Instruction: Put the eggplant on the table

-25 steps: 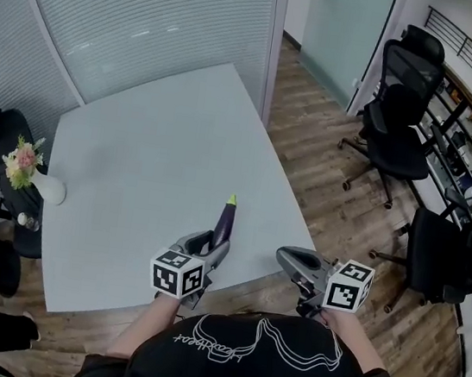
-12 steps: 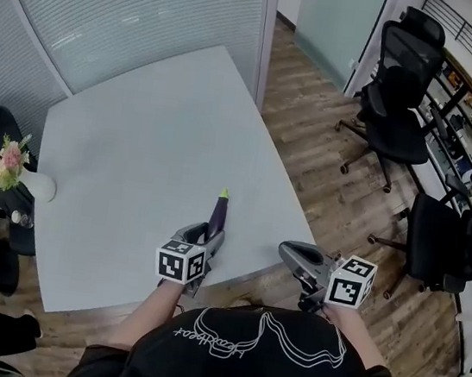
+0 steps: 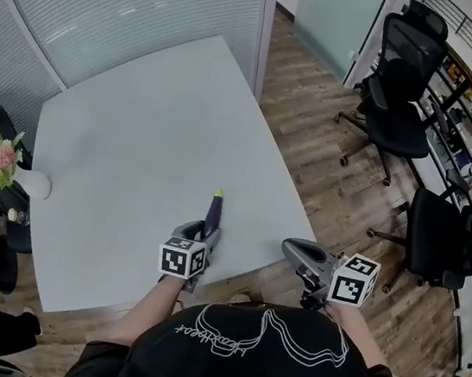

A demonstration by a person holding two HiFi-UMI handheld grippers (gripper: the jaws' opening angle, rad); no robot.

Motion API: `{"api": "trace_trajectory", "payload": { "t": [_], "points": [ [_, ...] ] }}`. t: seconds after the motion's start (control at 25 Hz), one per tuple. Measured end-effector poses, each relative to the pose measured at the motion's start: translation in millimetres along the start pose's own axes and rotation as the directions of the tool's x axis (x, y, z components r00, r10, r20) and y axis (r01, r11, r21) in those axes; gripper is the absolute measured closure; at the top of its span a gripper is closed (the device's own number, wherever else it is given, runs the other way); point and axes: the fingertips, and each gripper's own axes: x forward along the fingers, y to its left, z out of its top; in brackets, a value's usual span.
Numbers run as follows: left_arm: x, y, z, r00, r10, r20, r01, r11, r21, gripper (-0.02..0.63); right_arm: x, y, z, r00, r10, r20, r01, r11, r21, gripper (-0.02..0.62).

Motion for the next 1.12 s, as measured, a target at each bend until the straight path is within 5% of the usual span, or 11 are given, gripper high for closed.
{"api": "trace_trajectory", "payload": {
  "t": [0.44, 1.12],
  "points": [
    [12.7, 5.0, -15.5, 0.998, 0.031, -0.062, -0.031, 0.999, -0.01, 0.397, 1.5, -1.1, -0.1, 1.0, -0.001, 0.001, 0.001, 1.0, 0.0, 0.587],
    [-10.3, 8.2, 1.1, 0.999, 0.012, 0.03, -0.012, 1.0, -0.017, 0.341, 1.8, 4.8, -7.5, 1.0, -0.015, -0.014, 0.015, 1.0, -0.014, 0.588]
  ]
}}
